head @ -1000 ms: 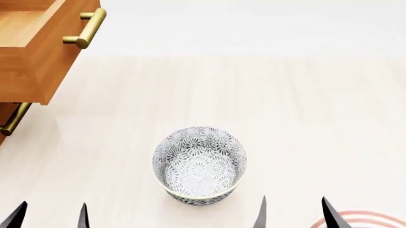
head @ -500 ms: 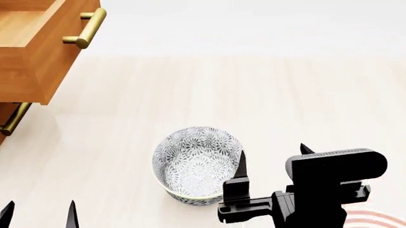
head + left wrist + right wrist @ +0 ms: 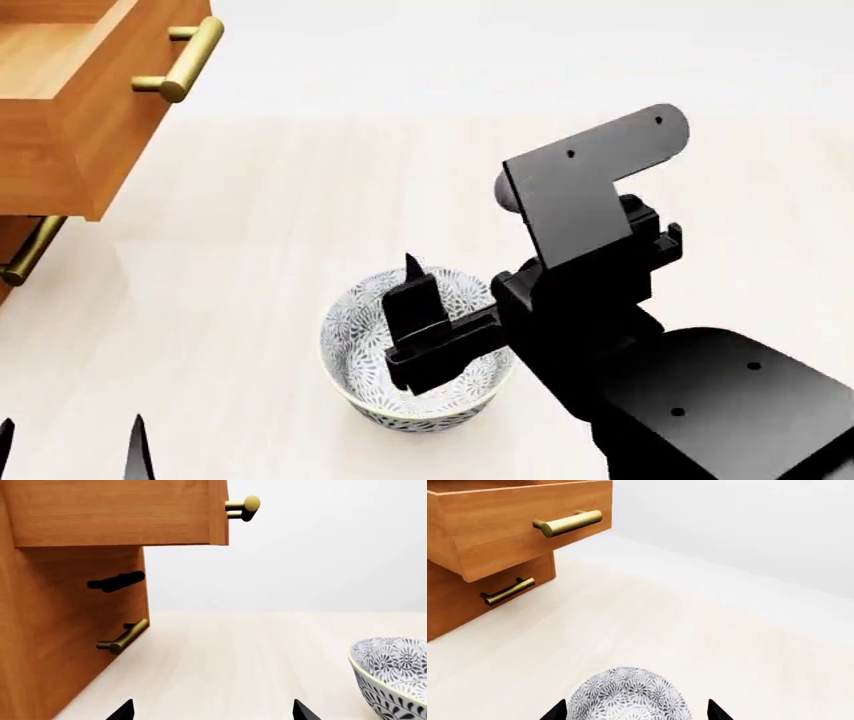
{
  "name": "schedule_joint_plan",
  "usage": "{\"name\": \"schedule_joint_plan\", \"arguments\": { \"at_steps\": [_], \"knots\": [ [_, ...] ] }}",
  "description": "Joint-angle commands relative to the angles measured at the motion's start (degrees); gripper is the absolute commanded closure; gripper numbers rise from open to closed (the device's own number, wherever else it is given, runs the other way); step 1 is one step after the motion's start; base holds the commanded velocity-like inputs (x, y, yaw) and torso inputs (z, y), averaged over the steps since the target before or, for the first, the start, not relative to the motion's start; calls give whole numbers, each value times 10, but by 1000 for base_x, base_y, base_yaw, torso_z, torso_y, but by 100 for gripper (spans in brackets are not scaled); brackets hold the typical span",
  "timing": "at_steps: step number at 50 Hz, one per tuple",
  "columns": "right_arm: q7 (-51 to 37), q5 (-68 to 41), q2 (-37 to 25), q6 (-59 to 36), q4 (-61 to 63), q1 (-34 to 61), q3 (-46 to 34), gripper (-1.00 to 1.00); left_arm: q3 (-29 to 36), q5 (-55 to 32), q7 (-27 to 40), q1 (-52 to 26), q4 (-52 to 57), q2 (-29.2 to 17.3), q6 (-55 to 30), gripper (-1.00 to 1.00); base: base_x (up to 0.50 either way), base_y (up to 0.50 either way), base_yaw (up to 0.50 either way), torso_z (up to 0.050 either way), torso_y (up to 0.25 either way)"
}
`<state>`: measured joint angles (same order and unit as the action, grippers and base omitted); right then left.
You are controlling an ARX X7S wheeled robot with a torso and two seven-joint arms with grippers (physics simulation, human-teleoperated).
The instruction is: Put the bowl on the plate.
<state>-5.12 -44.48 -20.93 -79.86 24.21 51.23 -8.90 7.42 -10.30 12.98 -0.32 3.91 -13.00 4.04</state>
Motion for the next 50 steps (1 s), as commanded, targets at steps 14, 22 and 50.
{"name": "schedule_joint_plan", "arguments": {
  "at_steps": [14, 22, 50],
  "knots": [
    [104, -78, 13, -97, -201, 188, -137, -100, 4, -1, 12, 1, 5, -7, -2, -100, 0, 0, 0, 0, 0],
    [140, -64, 19, -62, -272, 224, -220, -100, 8, -3, 14, 1, 13, -9, -7, -100, 0, 0, 0, 0, 0],
    [284, 28, 76, 39, -494, 342, -416, -100, 12, -9, 22, 2, 19, -16, -7, -100, 0, 0, 0, 0, 0]
  ]
}}
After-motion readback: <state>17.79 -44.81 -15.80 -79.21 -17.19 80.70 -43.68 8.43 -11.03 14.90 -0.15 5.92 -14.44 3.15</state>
